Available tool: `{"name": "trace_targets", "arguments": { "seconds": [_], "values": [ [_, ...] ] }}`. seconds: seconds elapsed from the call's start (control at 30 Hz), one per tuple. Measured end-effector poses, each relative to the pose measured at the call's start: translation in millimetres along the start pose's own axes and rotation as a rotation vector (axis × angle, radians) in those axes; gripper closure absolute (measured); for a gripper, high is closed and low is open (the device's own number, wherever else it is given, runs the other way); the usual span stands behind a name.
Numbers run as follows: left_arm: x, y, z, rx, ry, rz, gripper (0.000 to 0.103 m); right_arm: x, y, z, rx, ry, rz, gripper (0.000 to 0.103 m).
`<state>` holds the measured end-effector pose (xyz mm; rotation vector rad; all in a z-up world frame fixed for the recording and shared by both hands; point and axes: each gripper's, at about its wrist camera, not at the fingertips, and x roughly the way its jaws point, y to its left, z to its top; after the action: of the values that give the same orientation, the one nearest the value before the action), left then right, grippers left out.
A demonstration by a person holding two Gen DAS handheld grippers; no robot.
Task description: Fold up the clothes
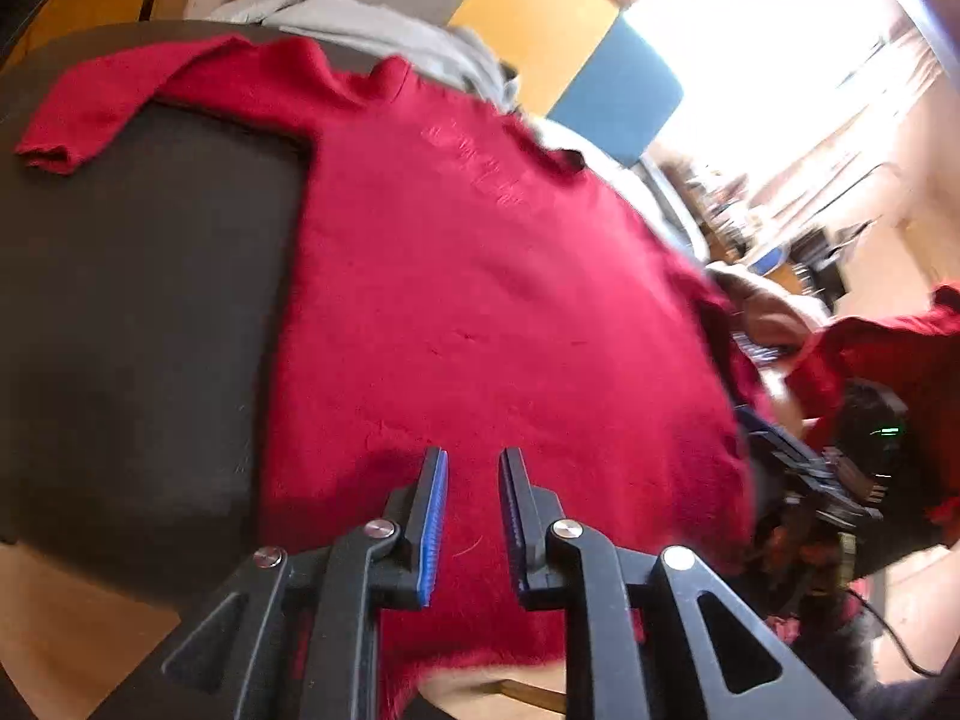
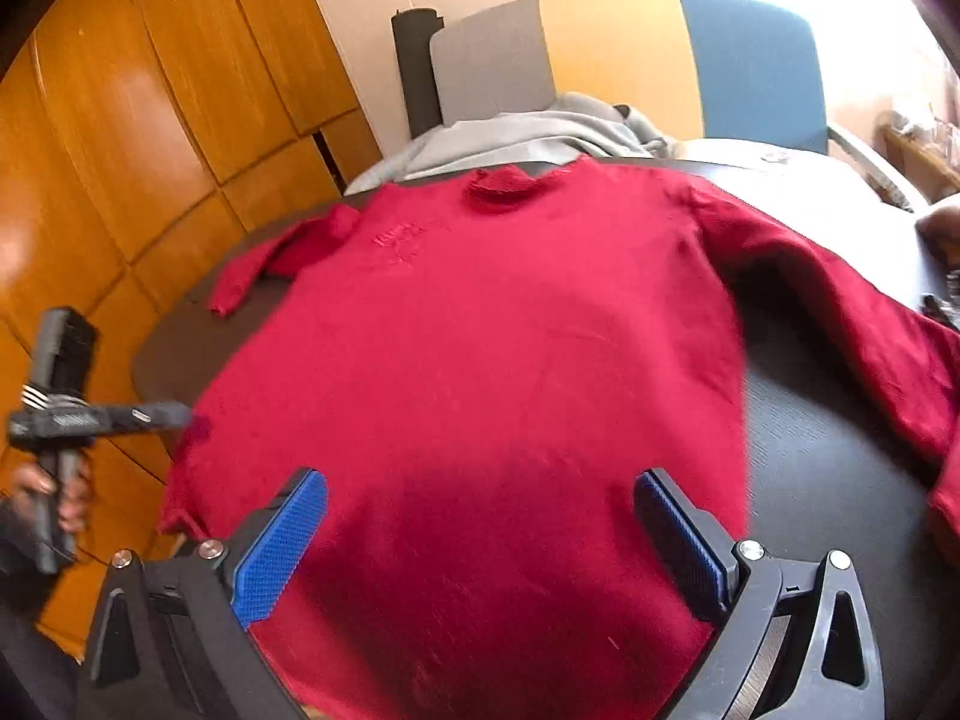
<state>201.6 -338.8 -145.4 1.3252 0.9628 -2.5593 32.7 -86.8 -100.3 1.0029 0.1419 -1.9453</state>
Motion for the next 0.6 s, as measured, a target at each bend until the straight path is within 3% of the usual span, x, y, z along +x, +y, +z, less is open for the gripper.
{"name": "trace_targets", "arguments": {
  "seconds": [0.1, 0.2, 0.3, 0.4, 0.43, 0.5, 0.6],
  "values": [
    [-5.3, 17.9, -7.3, -0.014, 0.000, 0.041, 0.089, 25.1, 1.6, -7.0, 0.020, 0.080, 0.002, 0.000],
    [-13.4, 37.8, -14.4, -0.048, -0.009, 0.085, 0.101, 30.0, 8.0, -16.4, 0.022, 0.038, 0.018, 0.000],
    [-6.0, 37.6, -8.4, -0.112, -0.014, 0.083, 0.101, 29.9, 12.9, -25.2, 0.045, -0.018, 0.078, 0.000],
    [-8.9, 29.6, -4.6, -0.087, -0.004, 0.152, 0.101, 26.5, 6.7, -29.6, 0.113, -0.076, 0.148, 0.000],
    [-8.5, 25.2, 0.6, -0.084, 0.000, 0.172, 0.101, 28.1, 4.5, -27.5, 0.117, -0.079, 0.159, 0.000],
    [-6.1, 6.0, 16.7, -0.062, -0.031, 0.204, 0.086, 27.2, 3.4, -25.6, 0.116, -0.073, 0.171, 0.000],
    [-6.0, -24.5, 39.7, 0.000, -0.105, 0.152, 0.083, 18.0, -7.7, -21.4, 0.160, -0.070, 0.164, 0.011]
  ]
}}
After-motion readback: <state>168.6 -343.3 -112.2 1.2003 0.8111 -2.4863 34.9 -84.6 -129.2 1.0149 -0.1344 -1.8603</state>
